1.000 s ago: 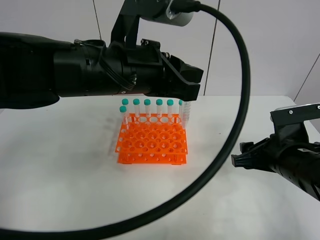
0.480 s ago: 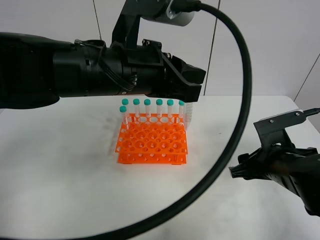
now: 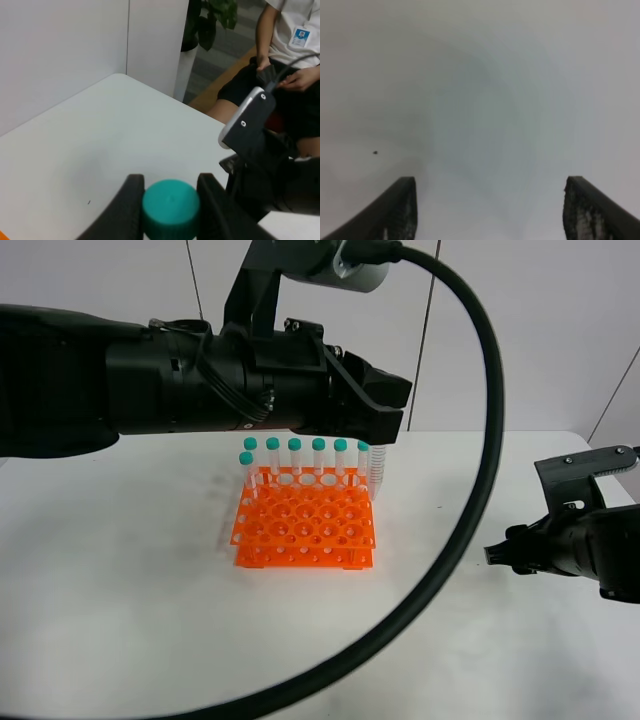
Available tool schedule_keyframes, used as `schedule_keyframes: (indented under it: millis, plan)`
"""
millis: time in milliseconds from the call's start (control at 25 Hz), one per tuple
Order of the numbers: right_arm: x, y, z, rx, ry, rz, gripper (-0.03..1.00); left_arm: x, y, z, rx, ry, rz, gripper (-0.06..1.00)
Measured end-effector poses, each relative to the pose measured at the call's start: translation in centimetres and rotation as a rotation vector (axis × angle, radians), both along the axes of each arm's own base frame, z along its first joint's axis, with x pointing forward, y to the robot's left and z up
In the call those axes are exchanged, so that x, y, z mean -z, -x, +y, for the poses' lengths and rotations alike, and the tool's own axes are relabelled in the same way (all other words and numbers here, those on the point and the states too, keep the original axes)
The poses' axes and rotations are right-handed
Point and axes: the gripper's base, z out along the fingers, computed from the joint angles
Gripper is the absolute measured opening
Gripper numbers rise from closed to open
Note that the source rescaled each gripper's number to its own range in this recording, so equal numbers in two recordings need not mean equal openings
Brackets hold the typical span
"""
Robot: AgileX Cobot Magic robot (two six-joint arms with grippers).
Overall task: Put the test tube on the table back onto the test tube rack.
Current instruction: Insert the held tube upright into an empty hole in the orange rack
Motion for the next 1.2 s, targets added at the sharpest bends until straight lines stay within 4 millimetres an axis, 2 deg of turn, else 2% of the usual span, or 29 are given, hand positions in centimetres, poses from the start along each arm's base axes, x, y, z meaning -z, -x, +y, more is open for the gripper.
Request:
schedule_keyframes:
  millis: [240, 440, 560, 680, 1000, 1080, 1200]
  plan:
    - [-0.2, -0.2, -0.5, -0.034, 0.058, 0.028, 0.78, 0.0, 0.0, 0.0, 0.002, 0.001, 0.0, 0.0]
    - [-1.2, -0.8, -2.2, -0.058, 0.241, 0.079, 0.66, 0.0, 0.1, -0.1, 0.015, 0.005, 0.002, 0.0]
    - [-1.2, -0.8, -2.4, -0.06, 0.258, 0.086, 0.63, 0.0, 0.1, -0.1, 0.017, 0.006, 0.002, 0.0]
    - [-0.8, -1.2, -1.7, -0.05, 0.09, 0.037, 0.63, 0.1, 0.2, -0.1, 0.02, 0.005, 0.005, 0.0]
    - [-0.4, -2.3, -1.4, 0.102, -0.641, -0.07, 0.63, 0.1, 0.2, -0.1, 0.021, 0.005, 0.005, 0.0]
    - [-0.5, -2.4, -1.6, 0.088, -0.731, -0.068, 0.63, 0.1, 0.2, -0.1, 0.021, 0.005, 0.005, 0.0]
    - [-0.5, -2.1, -2.0, 0.029, -0.777, -0.021, 0.63, 0.1, 0.2, -0.1, 0.021, 0.005, 0.005, 0.0]
